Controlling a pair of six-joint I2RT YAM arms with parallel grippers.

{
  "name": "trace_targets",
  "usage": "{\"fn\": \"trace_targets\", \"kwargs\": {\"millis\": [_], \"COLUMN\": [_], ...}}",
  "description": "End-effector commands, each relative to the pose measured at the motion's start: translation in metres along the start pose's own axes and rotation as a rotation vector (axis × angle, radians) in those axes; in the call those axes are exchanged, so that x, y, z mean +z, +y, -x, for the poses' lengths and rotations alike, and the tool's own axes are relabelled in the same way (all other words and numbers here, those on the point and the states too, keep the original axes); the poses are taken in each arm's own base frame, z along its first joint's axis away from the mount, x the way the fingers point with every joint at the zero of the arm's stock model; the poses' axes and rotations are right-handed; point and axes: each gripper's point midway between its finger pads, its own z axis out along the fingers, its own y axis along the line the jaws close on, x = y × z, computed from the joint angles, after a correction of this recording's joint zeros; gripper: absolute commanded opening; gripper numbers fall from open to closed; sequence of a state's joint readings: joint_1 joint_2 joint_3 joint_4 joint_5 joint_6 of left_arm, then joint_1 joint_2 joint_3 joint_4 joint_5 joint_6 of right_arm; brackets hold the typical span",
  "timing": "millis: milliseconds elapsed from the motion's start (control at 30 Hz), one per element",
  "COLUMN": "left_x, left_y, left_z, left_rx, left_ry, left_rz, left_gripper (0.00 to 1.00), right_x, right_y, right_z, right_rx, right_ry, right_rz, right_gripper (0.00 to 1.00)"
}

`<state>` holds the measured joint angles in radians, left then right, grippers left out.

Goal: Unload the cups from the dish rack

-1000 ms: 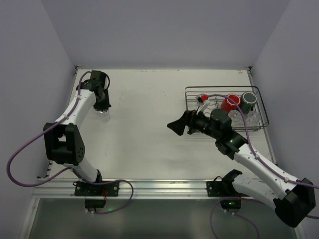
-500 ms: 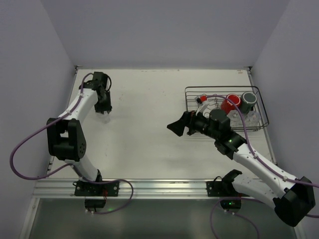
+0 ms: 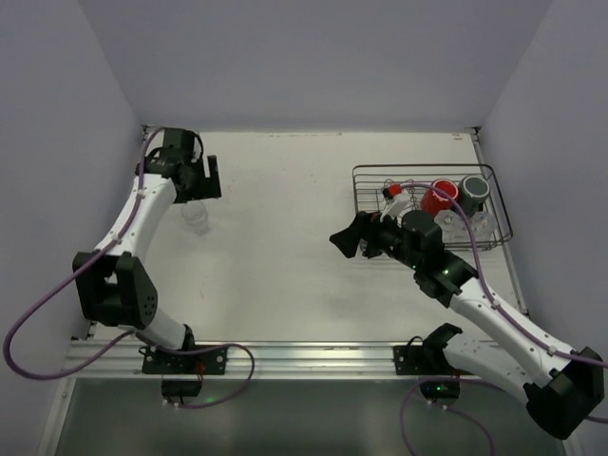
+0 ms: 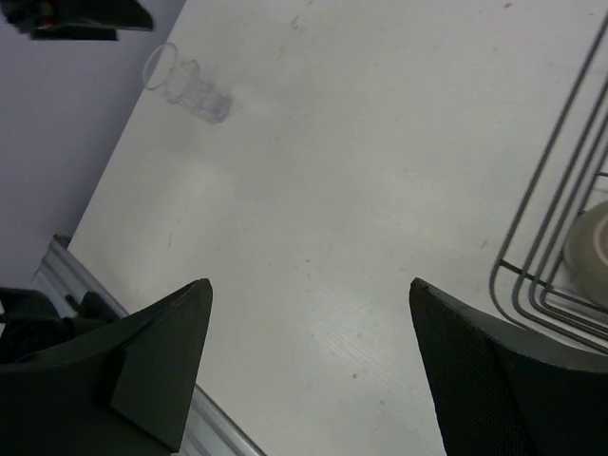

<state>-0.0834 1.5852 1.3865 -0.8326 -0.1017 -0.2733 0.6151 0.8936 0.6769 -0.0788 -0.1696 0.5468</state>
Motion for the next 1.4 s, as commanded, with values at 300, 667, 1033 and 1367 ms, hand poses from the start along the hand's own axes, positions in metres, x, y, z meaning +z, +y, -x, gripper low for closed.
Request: {"fn": "trace_targets", "kwargs": {"millis": [300,667,1033,1367], "left_x": [-0.196,-0.189,-0.192,-0.186], "left_y": [-0.127,-0.110,-0.111,-0.114], "left_z": [0.008,-0.051,-0.065,-0.067], "left_rx": [0.150,0.227,0.268,0.273], "left_ry": [-0.600,-0.697,-0.710,-0.685], "left_rz": [-0.735,-0.788,-0.803,-0.803], "left_gripper": [0.94,0.95,0.95,0.95], "right_x": [-0.029,-0.004,0.027,0.050], "right_y": [-0.116,-0.153,-0.176,-0.194], "right_z": [0.042,0.034,-0.002,-0.015], "right_rx": [-0.034,-0.102,-0.077,-0.091], "right_ry": [-0.048,0.193,0.333,0.379], "right_rz": [-0.566,-0.756,-0.774,-0.797], "right_gripper": [0.77,0.70,0.68,0.78]}}
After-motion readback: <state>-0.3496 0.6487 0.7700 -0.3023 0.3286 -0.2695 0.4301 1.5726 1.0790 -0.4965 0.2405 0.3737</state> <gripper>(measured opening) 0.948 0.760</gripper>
